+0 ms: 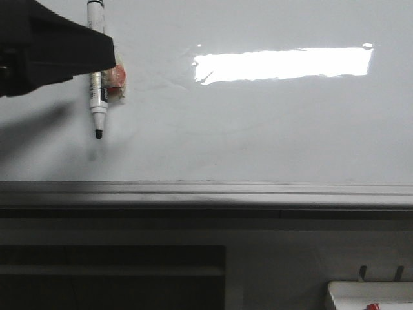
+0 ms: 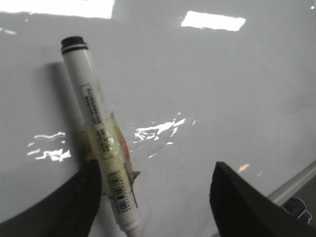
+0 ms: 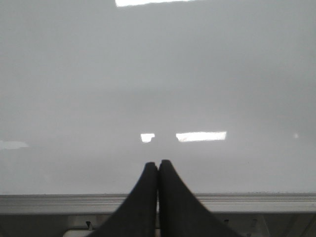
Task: Write number 2 on whiteboard
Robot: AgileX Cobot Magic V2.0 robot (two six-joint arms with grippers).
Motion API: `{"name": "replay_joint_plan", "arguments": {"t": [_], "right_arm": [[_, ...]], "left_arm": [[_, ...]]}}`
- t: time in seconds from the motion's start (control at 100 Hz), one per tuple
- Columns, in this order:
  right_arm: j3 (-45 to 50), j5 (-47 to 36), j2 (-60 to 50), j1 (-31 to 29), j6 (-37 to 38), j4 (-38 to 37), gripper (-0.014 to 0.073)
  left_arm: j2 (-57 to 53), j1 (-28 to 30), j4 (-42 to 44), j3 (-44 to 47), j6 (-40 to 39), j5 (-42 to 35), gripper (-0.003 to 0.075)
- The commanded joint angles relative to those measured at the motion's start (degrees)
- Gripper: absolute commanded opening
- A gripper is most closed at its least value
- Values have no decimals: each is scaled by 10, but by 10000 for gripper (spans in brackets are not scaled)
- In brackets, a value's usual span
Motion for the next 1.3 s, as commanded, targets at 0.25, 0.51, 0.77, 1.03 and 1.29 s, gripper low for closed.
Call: {"name": "replay_joint_plan", "arguments": {"t": [0.25,0.51,0.77,1.03,1.29], "right_arm": [[-14,-63,12,-4,-8,16,-50],[-14,-64,12,-4,-8,20,-50],[-26,-8,12,24,-94,137,-50],[-41,65,37,81,-413,445,-49],[-46,71,88,168,-507,515,268]], "left_arm": [[40,-17,-50,-40,-6,-23,438],[79,-23,-89,-59,-5,31,177],[75,-23,-26,-59,1,29,-20],[5,-23,191,-57,0,38,-20],[-65,-23,403,-56,0,103,-20]]}}
